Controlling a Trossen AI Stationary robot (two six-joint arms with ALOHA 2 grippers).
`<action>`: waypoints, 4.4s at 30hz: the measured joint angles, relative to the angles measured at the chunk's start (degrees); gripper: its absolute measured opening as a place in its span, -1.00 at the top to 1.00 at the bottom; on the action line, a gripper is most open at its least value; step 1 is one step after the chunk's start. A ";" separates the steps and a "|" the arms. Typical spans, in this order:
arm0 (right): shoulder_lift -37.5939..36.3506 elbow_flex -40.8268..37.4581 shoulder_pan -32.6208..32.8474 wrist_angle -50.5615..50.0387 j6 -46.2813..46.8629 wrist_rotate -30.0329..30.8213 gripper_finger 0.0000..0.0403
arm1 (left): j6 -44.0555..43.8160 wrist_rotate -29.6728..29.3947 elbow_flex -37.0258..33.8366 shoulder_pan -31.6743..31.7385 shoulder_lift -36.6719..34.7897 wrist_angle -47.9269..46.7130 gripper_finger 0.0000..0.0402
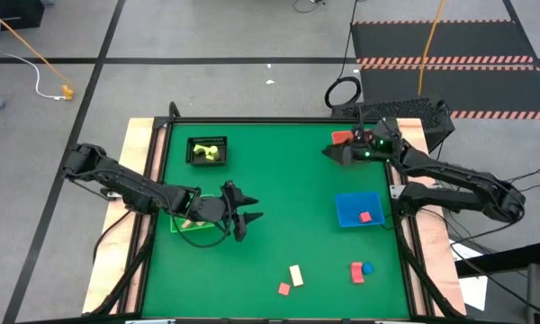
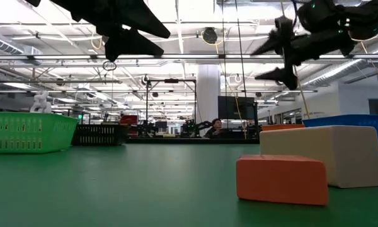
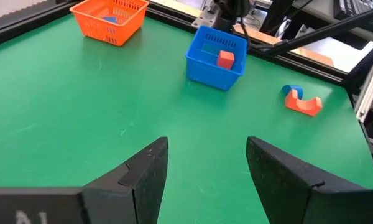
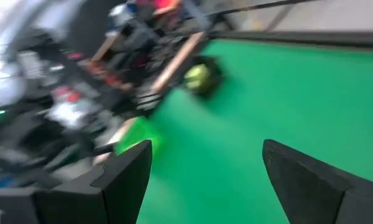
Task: Sort & place blocks by color
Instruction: Put the orange block into the blue bin
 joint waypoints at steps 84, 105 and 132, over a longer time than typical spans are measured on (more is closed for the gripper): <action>30.23 14.38 67.26 -39.89 62.96 4.06 -0.26 | -2.09 -0.14 -0.02 -2.44 -0.04 -9.00 -0.09; 36.04 14.43 69.30 -39.31 59.63 1.33 0.14 | -2.14 -1.44 -0.02 -4.27 -0.04 -9.06 -0.09; 21.53 14.27 66.94 -24.23 30.18 16.32 0.43 | -2.69 -1.44 -0.02 -4.26 -0.02 -9.21 -0.09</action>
